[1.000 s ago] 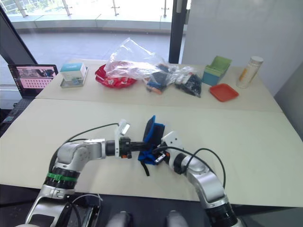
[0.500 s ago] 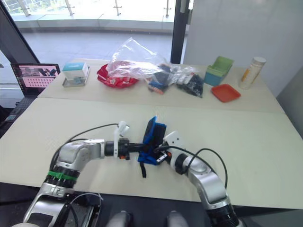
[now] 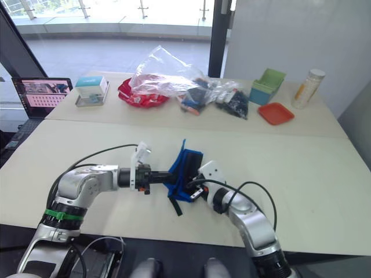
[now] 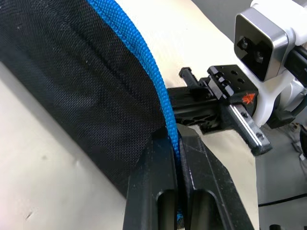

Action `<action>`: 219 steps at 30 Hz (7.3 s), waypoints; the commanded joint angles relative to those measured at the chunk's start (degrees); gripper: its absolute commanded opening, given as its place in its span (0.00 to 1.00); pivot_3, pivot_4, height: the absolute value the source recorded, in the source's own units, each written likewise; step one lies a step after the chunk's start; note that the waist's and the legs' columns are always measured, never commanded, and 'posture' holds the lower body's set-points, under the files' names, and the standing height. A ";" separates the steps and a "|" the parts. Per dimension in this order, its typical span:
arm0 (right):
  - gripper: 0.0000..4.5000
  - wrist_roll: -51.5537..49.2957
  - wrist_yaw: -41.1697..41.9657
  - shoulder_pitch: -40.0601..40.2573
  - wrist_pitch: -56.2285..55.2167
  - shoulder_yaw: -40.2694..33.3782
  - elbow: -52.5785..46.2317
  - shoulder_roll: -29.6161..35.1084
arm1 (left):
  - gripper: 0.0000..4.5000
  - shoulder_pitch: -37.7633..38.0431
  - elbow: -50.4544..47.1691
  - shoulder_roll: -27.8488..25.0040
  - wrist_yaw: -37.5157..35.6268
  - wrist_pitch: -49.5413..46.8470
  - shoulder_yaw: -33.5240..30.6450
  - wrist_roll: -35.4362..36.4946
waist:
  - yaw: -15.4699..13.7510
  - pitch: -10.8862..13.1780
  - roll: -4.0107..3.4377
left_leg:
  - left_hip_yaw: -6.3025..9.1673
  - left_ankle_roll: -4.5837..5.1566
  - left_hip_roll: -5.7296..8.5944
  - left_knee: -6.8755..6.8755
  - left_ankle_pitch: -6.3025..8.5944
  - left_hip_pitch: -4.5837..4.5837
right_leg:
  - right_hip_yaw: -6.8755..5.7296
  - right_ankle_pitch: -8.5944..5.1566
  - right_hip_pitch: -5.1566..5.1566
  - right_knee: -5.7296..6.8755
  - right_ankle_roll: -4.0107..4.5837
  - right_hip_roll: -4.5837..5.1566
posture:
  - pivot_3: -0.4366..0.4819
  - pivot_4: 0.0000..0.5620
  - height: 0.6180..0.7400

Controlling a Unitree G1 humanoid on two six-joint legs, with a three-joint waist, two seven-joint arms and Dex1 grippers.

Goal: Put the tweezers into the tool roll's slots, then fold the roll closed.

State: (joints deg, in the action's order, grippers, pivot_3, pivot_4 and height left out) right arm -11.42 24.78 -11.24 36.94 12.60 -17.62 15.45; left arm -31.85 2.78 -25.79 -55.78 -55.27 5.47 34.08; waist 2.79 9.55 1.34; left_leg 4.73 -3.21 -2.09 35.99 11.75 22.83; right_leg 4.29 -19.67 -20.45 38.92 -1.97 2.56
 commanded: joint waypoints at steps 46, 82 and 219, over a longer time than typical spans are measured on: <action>0.00 -0.95 6.97 -20.34 20.26 7.22 17.04 12.46 | 0.27 -3.17 4.67 5.04 10.19 -2.12 13.18 -14.40 | -2.68 -0.38 0.01 | 0.15 0.05 0.30 0.34 -0.04 0.00 | -0.02 0.02 0.51 -0.43 -0.21 0.18 | 0.48 0.27 0.86; 0.00 -2.49 5.83 -13.98 17.91 -0.81 12.16 8.12 | 0.01 -8.20 30.39 10.58 -10.66 46.04 14.04 -24.96 | -2.40 -0.34 0.00 | 0.18 0.12 0.32 0.23 0.00 0.40 | -0.09 0.04 0.25 -0.63 -0.21 0.18 | 0.48 0.27 0.86; 1.00 -17.98 27.28 30.42 -19.95 -48.66 10.88 23.09 | 1.00 32.25 26.06 -23.00 -15.37 59.17 -32.00 -10.11 | -0.24 0.16 -0.19 | -0.26 0.19 -0.02 -0.04 -0.02 0.37 | 0.09 -0.01 -0.50 0.03 0.04 0.11 | 0.48 0.27 0.86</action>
State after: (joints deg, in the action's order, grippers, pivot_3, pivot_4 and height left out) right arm -28.38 52.23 19.22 16.99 -35.15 -6.24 37.58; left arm 0.41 30.10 -47.80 -71.44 3.60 -25.93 23.84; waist 2.55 9.71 1.15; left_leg 4.48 -3.02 -2.11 35.94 11.73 23.19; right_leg 4.38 -19.68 -20.95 38.95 -1.93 2.67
